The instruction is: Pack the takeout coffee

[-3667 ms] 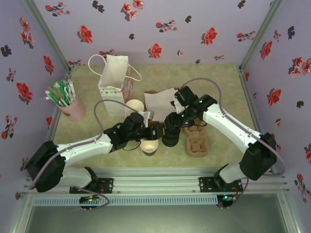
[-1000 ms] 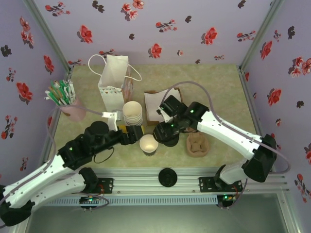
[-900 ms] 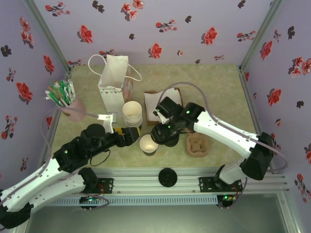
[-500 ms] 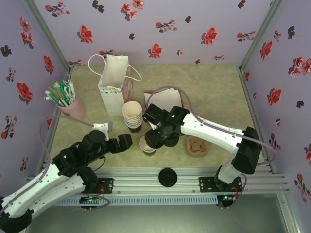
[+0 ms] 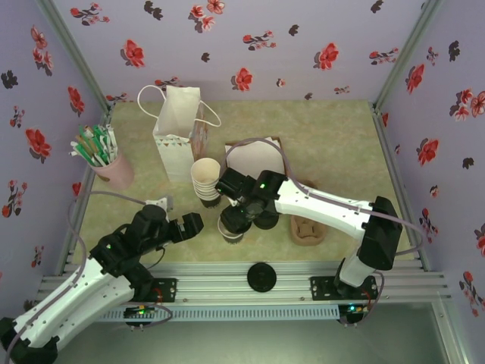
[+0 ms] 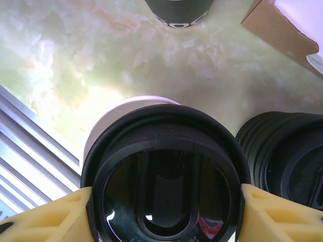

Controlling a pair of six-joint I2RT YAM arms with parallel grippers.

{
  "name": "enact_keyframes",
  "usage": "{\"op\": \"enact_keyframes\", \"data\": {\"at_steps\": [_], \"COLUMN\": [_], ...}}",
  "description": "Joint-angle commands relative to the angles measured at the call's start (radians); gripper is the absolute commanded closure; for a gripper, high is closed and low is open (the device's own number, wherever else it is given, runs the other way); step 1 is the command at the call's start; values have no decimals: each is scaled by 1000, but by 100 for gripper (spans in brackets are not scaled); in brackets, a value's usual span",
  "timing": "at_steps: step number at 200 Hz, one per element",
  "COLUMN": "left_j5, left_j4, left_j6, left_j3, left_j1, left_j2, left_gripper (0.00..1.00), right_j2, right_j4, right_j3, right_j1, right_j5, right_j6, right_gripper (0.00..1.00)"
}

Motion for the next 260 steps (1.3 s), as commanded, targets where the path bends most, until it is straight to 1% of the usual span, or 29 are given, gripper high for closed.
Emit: {"op": "enact_keyframes", "data": {"at_steps": [1, 33, 79, 109, 211, 260], "left_j5": [49, 71, 90, 99, 113, 113], "left_j4": [43, 58, 73, 86, 110, 115], "left_j6": [-12, -11, -9, -6, -6, -8], "left_j3": [-19, -34, -47, -54, -70, -75], "left_j1": [22, 36, 53, 61, 70, 71], "left_j2": [-3, 4, 15, 28, 43, 46], "left_gripper": [1, 1, 6, 8, 11, 11], "right_j2": [16, 33, 56, 67, 87, 99], "right_j4": [29, 42, 45, 43, 26, 32], "right_j3": [14, 16, 18, 18, 24, 0], "right_j1": [15, 18, 24, 27, 56, 78], "right_j5": [24, 18, 18, 21, 50, 66], "right_j6": [-3, -1, -1, 0, 9, 23], "right_gripper": [41, 41, 41, 41, 41, 41]}}
